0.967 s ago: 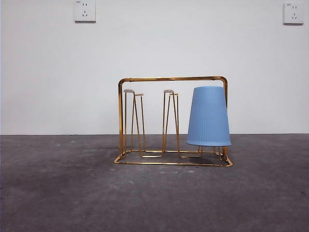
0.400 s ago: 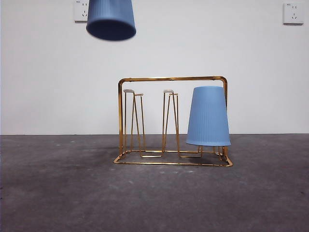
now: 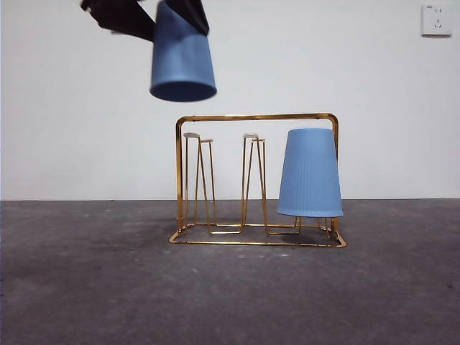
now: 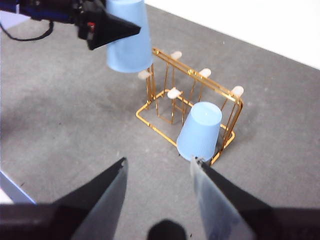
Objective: Pick up cup 1,put cup 1 in the cup rack,pick up cup 2,put cup 2 in the cup rack
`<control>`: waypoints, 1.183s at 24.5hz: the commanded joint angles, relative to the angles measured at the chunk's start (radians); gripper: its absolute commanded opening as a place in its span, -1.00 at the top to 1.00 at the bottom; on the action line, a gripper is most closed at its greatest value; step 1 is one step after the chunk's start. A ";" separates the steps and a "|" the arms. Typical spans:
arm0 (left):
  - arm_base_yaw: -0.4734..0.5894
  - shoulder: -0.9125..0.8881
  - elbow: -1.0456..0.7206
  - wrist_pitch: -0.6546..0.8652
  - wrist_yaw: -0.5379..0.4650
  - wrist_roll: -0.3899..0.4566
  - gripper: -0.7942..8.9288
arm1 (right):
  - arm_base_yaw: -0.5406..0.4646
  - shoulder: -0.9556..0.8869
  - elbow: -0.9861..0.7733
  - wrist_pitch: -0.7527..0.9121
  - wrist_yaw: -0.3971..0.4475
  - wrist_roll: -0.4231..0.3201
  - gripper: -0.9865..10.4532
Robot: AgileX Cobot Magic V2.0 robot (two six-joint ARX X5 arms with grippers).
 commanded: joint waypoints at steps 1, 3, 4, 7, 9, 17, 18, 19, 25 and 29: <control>0.002 0.040 -0.012 0.028 0.005 0.011 0.85 | 0.001 -0.002 -0.008 0.003 0.003 0.016 0.45; 0.002 0.073 -0.012 0.034 0.005 0.011 0.85 | 0.001 -0.002 -0.008 0.003 0.003 0.020 0.45; 0.002 0.095 -0.012 0.035 0.005 0.011 0.85 | 0.001 -0.002 -0.008 0.003 0.003 0.023 0.45; 0.003 0.153 -0.012 0.041 0.004 0.011 0.85 | 0.001 -0.002 -0.008 0.002 0.006 0.030 0.45; 0.005 0.182 -0.012 0.049 0.005 0.010 0.85 | 0.001 -0.002 -0.008 -0.002 0.011 0.030 0.45; 0.006 0.305 -0.015 0.042 0.004 -0.023 0.85 | 0.001 -0.002 -0.008 -0.010 0.053 0.029 0.45; 0.006 0.317 -0.015 0.042 0.004 -0.026 0.85 | 0.001 -0.002 -0.008 -0.011 0.053 0.028 0.45; 0.006 0.327 -0.015 0.042 0.004 -0.027 0.85 | 0.001 -0.002 -0.008 -0.013 0.053 0.028 0.45; 0.008 0.376 -0.015 -0.009 0.004 -0.053 0.85 | 0.001 -0.002 -0.008 -0.015 0.063 0.013 0.45; 0.008 0.382 -0.014 -0.064 0.001 -0.068 0.72 | 0.001 -0.002 -0.008 -0.015 0.064 0.006 0.45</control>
